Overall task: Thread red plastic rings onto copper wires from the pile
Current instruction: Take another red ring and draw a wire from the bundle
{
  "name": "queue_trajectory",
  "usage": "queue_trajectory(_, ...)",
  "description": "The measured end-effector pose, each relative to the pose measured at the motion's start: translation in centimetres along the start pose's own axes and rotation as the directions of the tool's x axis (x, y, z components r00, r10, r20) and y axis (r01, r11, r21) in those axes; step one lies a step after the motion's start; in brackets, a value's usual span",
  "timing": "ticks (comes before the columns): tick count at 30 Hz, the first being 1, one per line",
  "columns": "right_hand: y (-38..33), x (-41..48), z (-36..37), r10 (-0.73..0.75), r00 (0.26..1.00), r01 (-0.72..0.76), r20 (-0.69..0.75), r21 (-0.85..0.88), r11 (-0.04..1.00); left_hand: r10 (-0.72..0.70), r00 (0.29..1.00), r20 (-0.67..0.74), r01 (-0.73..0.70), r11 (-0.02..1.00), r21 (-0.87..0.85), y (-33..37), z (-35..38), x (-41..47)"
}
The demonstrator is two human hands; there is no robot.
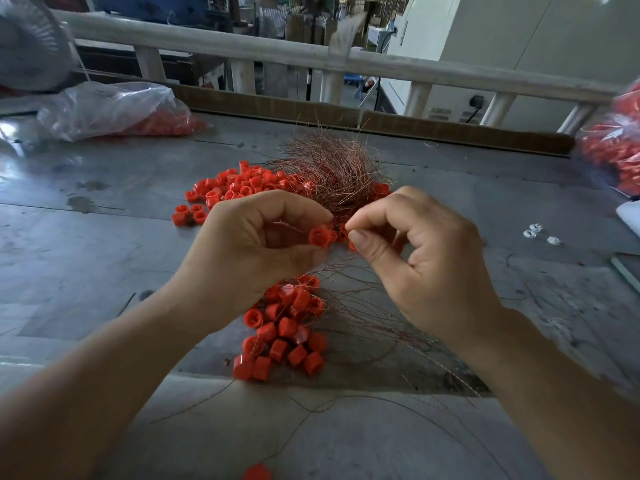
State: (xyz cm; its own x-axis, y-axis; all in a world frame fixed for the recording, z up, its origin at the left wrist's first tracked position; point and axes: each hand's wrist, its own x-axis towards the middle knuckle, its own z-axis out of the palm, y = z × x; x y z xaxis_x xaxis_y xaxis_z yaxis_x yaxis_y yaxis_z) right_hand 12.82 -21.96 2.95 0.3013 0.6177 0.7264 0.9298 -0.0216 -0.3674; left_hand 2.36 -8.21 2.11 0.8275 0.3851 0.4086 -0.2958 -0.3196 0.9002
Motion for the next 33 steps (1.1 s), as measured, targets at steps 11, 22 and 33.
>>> queue_trajectory(11,-0.39,-0.03,0.19,0.067,0.998,-0.068,0.012,0.052,0.996,0.021,1.000,0.005,-0.020,0.999,-0.035,-0.05,0.31,-0.10)
queue_trajectory(22,-0.76,-0.13,0.32,0.072,0.995,-0.076,0.067,0.059,0.995,0.026,1.000,-0.016,-0.027,0.996,-0.087,0.12,0.18,-0.24)
queue_trajectory(33,-0.52,0.14,-0.23,0.102,0.993,-0.105,0.057,0.048,0.993,-0.045,0.994,0.097,0.073,0.949,-0.306,-0.20,-0.47,-0.11)
